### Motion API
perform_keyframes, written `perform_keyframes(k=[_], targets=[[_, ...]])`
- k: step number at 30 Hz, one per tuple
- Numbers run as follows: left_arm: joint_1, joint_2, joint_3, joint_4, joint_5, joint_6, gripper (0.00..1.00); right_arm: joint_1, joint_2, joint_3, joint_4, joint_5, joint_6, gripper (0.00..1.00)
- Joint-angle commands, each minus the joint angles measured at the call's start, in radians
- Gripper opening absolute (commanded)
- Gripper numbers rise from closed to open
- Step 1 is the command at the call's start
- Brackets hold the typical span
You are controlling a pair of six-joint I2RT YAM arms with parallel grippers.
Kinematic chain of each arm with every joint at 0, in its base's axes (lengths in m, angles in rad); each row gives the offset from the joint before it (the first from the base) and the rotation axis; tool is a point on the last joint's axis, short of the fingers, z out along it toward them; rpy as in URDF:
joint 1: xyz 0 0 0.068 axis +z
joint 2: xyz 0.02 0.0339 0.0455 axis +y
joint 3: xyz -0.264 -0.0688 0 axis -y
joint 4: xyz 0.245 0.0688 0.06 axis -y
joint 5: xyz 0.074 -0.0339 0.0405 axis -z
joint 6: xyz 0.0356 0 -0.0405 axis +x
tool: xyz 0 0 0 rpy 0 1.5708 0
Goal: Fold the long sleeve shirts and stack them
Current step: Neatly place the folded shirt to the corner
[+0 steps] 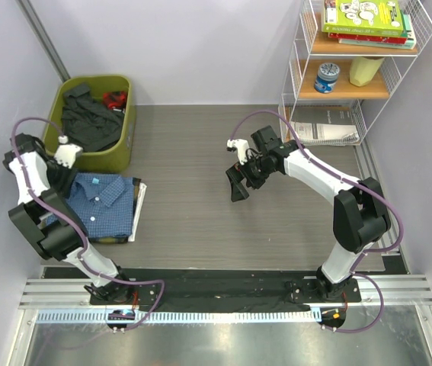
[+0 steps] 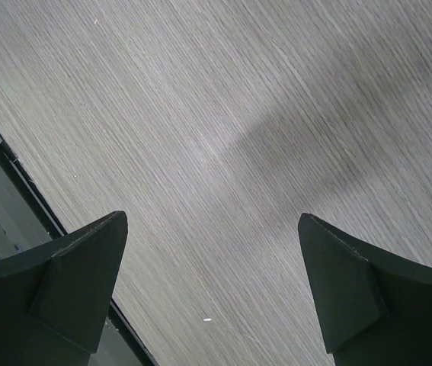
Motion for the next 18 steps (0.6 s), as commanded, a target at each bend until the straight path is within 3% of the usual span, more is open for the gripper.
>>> perform_keyframes(k=[1,6,8,11,15,18], targets=[[0.077,-0.015,0.110,0.087,0.032,-0.130,0.63,0.000,-0.057,0.011,-0.005,-0.004,-0.008,1.00],[0.104,-0.082,0.098,0.087,0.026,-0.192,0.72,-0.001,-0.095,0.019,-0.038,0.014,-0.014,1.00],[0.110,-0.114,0.085,0.039,0.061,-0.192,0.71,-0.004,-0.107,0.017,-0.046,0.027,-0.015,1.00],[0.110,-0.174,0.051,-0.030,0.134,-0.169,0.59,-0.011,-0.141,0.007,-0.055,0.030,-0.015,1.00],[0.100,-0.193,0.005,-0.046,0.147,-0.189,0.33,-0.018,-0.178,-0.024,-0.061,0.030,-0.014,1.00],[0.100,-0.164,0.009,-0.083,0.156,-0.209,0.22,-0.027,-0.205,-0.039,-0.072,0.031,-0.015,1.00]])
